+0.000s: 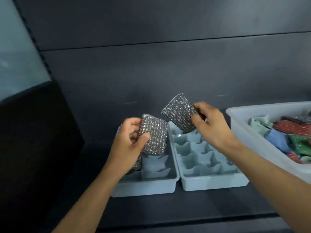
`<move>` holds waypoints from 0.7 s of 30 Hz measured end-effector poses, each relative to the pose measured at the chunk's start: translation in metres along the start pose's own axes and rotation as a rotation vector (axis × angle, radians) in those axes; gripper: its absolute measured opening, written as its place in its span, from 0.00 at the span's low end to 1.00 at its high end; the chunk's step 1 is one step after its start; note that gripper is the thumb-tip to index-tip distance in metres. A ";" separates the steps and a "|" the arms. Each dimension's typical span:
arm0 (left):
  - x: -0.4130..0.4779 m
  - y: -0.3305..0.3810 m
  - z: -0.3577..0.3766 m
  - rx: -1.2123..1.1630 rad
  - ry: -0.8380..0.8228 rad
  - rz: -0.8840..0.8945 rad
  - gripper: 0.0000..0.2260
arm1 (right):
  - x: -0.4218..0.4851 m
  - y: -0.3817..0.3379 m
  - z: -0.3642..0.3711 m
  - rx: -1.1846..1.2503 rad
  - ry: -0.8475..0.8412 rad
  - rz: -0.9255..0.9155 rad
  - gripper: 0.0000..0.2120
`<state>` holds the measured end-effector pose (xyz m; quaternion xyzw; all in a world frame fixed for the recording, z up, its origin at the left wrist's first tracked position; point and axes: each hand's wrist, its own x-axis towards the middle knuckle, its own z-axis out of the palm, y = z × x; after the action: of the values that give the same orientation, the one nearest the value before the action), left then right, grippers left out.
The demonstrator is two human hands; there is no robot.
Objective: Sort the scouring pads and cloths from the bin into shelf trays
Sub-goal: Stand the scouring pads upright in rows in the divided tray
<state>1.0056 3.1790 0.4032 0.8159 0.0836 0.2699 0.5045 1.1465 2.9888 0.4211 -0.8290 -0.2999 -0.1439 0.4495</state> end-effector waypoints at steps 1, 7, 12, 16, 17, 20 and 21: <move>-0.018 -0.014 -0.043 0.009 0.057 -0.018 0.14 | -0.010 -0.022 0.030 0.045 -0.041 -0.039 0.07; -0.033 -0.047 -0.121 0.137 -0.081 -0.034 0.13 | -0.033 -0.059 0.072 0.268 -0.115 -0.050 0.08; -0.040 -0.065 -0.127 0.239 -0.214 -0.036 0.14 | -0.052 -0.079 0.101 0.340 -0.151 -0.049 0.09; -0.036 -0.069 -0.129 0.176 -0.236 -0.015 0.13 | -0.057 -0.078 0.103 0.369 -0.121 -0.025 0.12; -0.035 -0.071 -0.131 0.150 -0.239 -0.013 0.13 | -0.058 -0.077 0.101 0.372 -0.113 -0.013 0.13; -0.034 -0.074 -0.130 0.158 -0.265 -0.015 0.13 | -0.062 -0.074 0.099 0.391 -0.102 0.010 0.15; -0.033 -0.075 -0.127 0.189 -0.277 -0.014 0.12 | -0.064 -0.074 0.099 0.396 -0.105 0.013 0.15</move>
<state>0.9217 3.2999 0.3699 0.8885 0.0438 0.1422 0.4340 1.0473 3.0779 0.3823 -0.7328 -0.3399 -0.0361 0.5883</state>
